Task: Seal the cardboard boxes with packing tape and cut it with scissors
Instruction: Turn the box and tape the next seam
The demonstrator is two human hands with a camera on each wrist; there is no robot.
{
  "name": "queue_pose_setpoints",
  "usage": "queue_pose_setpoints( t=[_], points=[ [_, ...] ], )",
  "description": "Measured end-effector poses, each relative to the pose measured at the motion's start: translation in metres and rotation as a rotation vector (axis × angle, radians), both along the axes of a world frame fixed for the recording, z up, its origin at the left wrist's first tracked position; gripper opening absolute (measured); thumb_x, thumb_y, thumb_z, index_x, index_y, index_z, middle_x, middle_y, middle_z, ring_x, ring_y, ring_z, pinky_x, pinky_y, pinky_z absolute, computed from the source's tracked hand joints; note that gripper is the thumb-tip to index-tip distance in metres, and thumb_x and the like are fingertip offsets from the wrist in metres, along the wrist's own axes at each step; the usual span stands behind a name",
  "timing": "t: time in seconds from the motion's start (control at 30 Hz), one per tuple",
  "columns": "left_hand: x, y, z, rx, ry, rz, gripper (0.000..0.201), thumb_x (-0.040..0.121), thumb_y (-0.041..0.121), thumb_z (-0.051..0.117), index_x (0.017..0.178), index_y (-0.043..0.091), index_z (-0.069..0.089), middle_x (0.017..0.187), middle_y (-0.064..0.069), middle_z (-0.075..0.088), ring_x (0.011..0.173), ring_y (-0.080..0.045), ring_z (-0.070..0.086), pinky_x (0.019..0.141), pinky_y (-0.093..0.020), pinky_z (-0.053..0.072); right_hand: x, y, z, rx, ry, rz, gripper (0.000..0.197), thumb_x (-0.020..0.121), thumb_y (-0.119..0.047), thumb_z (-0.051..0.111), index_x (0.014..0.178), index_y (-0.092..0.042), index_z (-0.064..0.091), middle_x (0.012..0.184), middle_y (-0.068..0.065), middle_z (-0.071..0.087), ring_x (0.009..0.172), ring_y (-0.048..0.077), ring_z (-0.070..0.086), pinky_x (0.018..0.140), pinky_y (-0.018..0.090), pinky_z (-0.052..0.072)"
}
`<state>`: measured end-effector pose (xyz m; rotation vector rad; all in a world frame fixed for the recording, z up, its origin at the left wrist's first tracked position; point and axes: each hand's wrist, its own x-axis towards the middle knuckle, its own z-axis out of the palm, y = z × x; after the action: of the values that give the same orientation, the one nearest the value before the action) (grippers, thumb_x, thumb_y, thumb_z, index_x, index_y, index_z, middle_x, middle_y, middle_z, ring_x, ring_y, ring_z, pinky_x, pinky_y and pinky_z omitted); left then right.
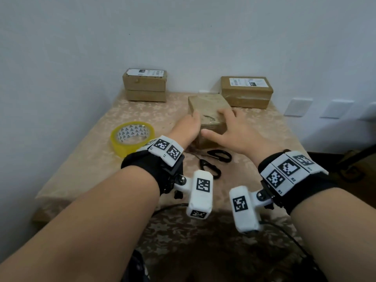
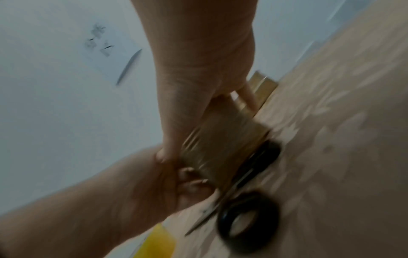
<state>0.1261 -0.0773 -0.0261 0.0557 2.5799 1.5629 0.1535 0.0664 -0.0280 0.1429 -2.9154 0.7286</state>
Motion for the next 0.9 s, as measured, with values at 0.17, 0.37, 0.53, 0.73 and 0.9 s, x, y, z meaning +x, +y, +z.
queue_pose_setpoints(
  t=[0.17,0.37,0.53,0.73,0.9],
  points=[
    [0.009,-0.014,0.006,0.216,-0.118,-0.016,0.064,0.098,0.057,0.017,0.116,0.016,0.062,0.109,0.002,0.066,0.096,-0.014,0.061,0.094,-0.034,0.047,0.0,-0.016,0.004,-0.056,-0.057,-0.207,0.091,0.064,-0.077,0.062,0.131,-0.022,0.033,0.135,0.011,0.03,0.128,0.032,0.031,0.098,0.043,0.037],
    [0.009,-0.042,0.011,-0.017,0.107,-0.225,0.045,0.102,0.037,0.034,0.143,0.02,0.04,0.149,0.005,0.036,0.131,-0.006,0.034,0.101,-0.015,0.025,-0.008,-0.006,0.011,-0.621,-0.027,-0.213,0.059,0.073,-0.055,0.068,0.121,-0.025,0.051,0.119,0.001,0.036,0.108,0.02,0.045,0.091,0.031,0.04],
    [0.005,-0.054,0.01,0.06,0.174,-0.058,0.069,0.093,0.046,0.051,0.149,0.027,0.015,0.144,0.007,0.034,0.131,-0.012,0.035,0.104,-0.027,0.029,-0.005,0.003,0.021,-0.978,-0.107,-0.12,0.014,0.087,-0.038,0.059,0.079,-0.026,0.06,0.087,-0.002,0.056,0.087,0.018,0.054,0.088,0.04,0.048],
    [0.001,-0.052,0.019,0.343,0.11,0.101,0.023,0.093,0.044,0.051,0.1,0.022,0.052,0.099,0.002,0.052,0.094,-0.018,0.056,0.086,-0.037,0.049,-0.006,0.003,0.025,-1.094,-0.091,-0.154,0.044,0.088,-0.053,0.056,0.115,-0.019,0.049,0.1,-0.001,0.059,0.089,0.018,0.059,0.088,0.04,0.051],
    [0.002,-0.045,0.02,0.337,0.193,0.228,0.026,0.095,0.039,0.045,0.08,0.017,0.043,0.08,-0.001,0.044,0.076,-0.017,0.046,0.071,-0.036,0.044,-0.008,0.0,0.026,-1.188,-0.098,-0.181,0.068,0.08,-0.067,0.054,0.124,-0.017,0.042,0.103,0.005,0.06,0.094,0.022,0.058,0.092,0.046,0.05]
  ],
)
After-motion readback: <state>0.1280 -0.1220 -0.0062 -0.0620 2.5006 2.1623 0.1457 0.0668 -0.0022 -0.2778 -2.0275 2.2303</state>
